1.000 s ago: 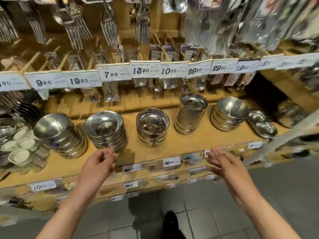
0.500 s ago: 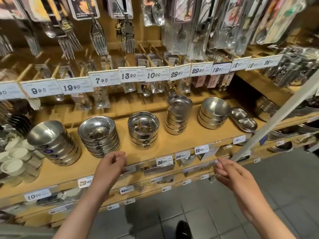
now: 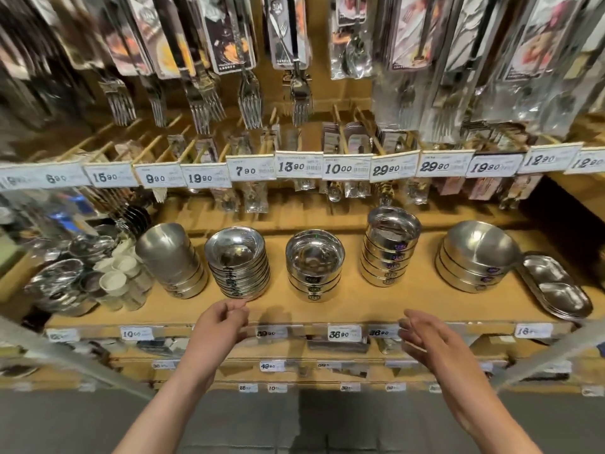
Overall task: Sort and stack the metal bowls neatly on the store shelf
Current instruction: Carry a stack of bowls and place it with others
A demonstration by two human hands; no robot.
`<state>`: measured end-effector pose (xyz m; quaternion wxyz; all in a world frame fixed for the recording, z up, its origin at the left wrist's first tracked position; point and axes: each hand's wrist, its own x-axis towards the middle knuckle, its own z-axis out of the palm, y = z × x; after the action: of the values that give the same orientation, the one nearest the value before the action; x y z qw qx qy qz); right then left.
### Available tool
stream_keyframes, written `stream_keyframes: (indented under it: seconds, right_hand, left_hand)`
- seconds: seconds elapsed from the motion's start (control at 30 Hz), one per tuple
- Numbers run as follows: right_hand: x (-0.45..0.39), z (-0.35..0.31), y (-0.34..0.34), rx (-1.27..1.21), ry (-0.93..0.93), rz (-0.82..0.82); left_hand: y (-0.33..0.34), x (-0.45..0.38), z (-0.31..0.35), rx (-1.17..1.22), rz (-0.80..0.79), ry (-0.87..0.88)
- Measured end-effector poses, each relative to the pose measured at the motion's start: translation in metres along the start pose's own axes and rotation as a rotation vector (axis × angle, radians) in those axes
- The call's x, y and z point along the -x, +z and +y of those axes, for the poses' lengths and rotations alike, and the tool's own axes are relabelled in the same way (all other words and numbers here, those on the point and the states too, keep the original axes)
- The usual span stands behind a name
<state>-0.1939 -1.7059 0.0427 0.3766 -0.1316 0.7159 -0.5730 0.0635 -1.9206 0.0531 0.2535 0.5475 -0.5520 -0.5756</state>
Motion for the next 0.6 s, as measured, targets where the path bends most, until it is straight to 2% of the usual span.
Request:
stream_keyframes:
  seconds: [0.27,0.47,0.6]
  right_hand:
    - [-0.035,-0.001,-0.001,0.024,0.040,-0.118]
    - [-0.053,0.001,0.042,0.070,0.054,-0.267]
    - [-0.062,0.003,0.075,0.110,0.080,-0.316]
  left_hand:
    - [0.009,0.016,-0.010,0.058,0.105,-0.073]
    - [-0.026,0.007,-0.032,0.105,0.219,-0.135]
    - [-0.047,-0.017,-0.037,0.150,0.224,-0.150]
